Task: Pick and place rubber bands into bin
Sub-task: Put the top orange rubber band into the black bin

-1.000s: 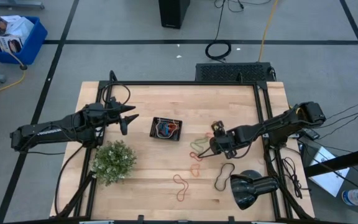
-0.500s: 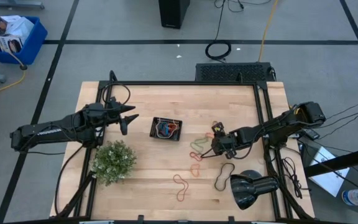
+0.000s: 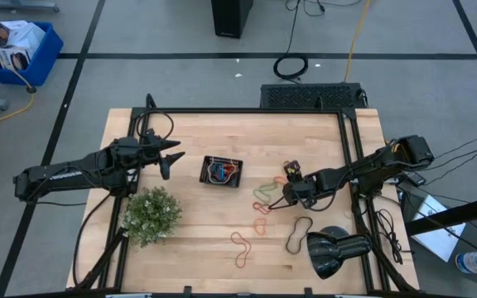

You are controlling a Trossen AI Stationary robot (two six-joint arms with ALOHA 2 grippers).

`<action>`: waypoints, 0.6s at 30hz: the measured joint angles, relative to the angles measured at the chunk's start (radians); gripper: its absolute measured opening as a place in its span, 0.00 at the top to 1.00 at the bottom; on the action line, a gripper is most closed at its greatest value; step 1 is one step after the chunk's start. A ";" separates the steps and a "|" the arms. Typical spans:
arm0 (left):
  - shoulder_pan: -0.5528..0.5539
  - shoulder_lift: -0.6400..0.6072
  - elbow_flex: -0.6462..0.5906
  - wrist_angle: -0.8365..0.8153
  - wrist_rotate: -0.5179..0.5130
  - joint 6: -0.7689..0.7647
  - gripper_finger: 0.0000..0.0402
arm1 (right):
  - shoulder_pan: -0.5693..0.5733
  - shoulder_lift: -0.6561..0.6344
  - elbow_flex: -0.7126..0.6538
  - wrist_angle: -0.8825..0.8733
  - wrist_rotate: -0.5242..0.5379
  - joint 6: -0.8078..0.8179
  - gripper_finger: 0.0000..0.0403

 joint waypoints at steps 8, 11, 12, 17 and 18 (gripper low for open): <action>0.000 0.000 0.000 0.000 0.000 0.000 0.46 | 0.000 0.000 0.000 0.003 0.000 0.000 0.58; 0.000 0.000 0.000 0.000 0.000 0.000 0.46 | 0.000 0.000 0.000 0.003 -0.003 0.000 0.58; 0.000 0.000 0.000 0.000 0.000 0.000 0.46 | 0.000 0.000 0.000 0.003 -0.003 0.002 0.58; 0.000 0.000 0.000 0.000 0.000 0.000 0.46 | -0.006 0.012 -0.005 0.015 -0.003 0.025 0.62; 0.000 0.000 0.000 0.000 0.000 0.000 0.46 | -0.007 0.012 -0.015 0.034 -0.001 0.026 0.64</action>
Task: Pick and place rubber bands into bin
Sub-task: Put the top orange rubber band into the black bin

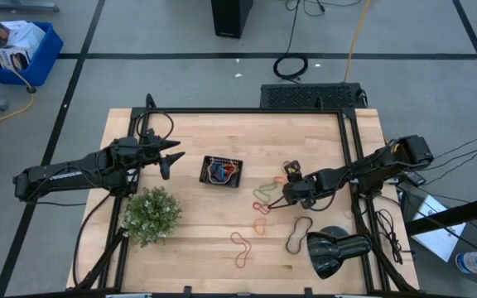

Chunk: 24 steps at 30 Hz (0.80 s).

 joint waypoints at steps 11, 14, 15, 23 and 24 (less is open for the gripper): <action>0.000 0.000 0.000 0.000 0.000 0.000 0.46 | -0.005 -0.006 -0.065 0.113 0.005 0.000 0.84; 0.000 0.000 0.000 0.000 0.000 0.008 0.46 | -0.005 -0.004 -0.066 0.112 0.001 0.000 0.91; 0.000 0.000 0.000 0.000 0.000 0.013 0.46 | -0.005 -0.004 -0.066 0.112 0.001 0.000 0.93; 0.000 0.000 0.000 0.000 0.000 0.017 0.46 | -0.004 -0.003 -0.068 0.137 0.010 0.046 0.98; 0.000 0.000 0.000 0.000 0.000 0.017 0.46 | -0.004 -0.002 -0.069 0.145 0.022 0.067 0.99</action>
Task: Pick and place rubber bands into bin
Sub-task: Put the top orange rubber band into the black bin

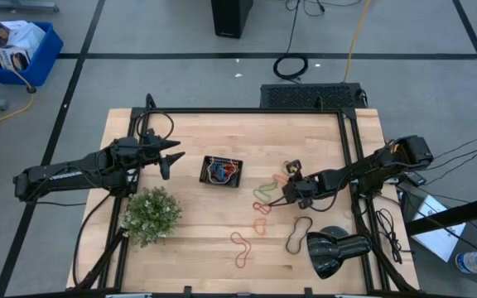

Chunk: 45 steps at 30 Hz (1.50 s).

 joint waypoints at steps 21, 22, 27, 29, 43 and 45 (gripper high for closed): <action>0.000 0.000 0.000 0.000 0.000 0.001 0.46 | -0.006 -0.221 0.094 0.511 -0.005 -0.030 1.00; 0.000 0.000 0.000 0.000 0.000 0.001 0.46 | -0.010 -0.226 0.110 0.512 -0.031 -0.059 1.00; 0.000 0.000 0.000 0.000 0.000 0.000 0.46 | -0.045 -0.202 0.237 0.424 -0.076 -0.124 1.00; 0.000 0.000 0.000 0.001 0.000 0.000 0.46 | -0.067 -0.182 0.301 0.361 -0.076 -0.117 1.00; 0.000 0.000 0.000 0.000 0.000 0.001 0.46 | -0.249 -0.036 0.607 0.185 -0.286 0.063 1.00; 0.000 0.000 0.000 0.001 0.000 0.000 0.46 | -0.266 -0.006 0.629 0.184 -0.333 0.093 1.00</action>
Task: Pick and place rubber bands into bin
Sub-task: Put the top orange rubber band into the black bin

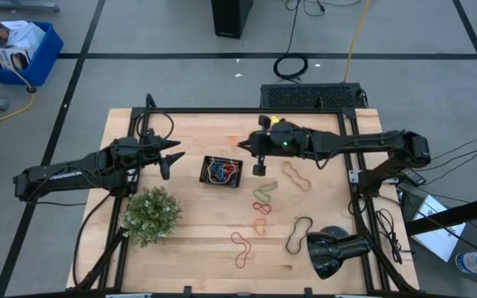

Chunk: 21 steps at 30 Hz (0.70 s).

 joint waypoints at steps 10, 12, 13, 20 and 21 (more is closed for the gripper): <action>0.000 0.000 0.000 0.000 0.000 0.000 0.46 | -0.032 0.185 0.046 0.008 -0.074 0.028 1.00; 0.000 0.000 0.000 -0.001 0.000 0.000 0.46 | -0.035 0.226 0.046 0.010 -0.112 0.052 1.00; 0.000 0.000 0.000 -0.001 0.000 0.001 0.46 | -0.035 0.249 0.046 0.023 -0.114 0.064 1.00; 0.000 0.000 0.000 -0.004 0.000 0.002 0.46 | -0.035 0.364 0.046 0.029 -0.113 0.086 1.00; 0.000 0.000 0.000 -0.005 0.000 0.003 0.46 | -0.035 0.376 0.046 0.031 -0.113 0.093 1.00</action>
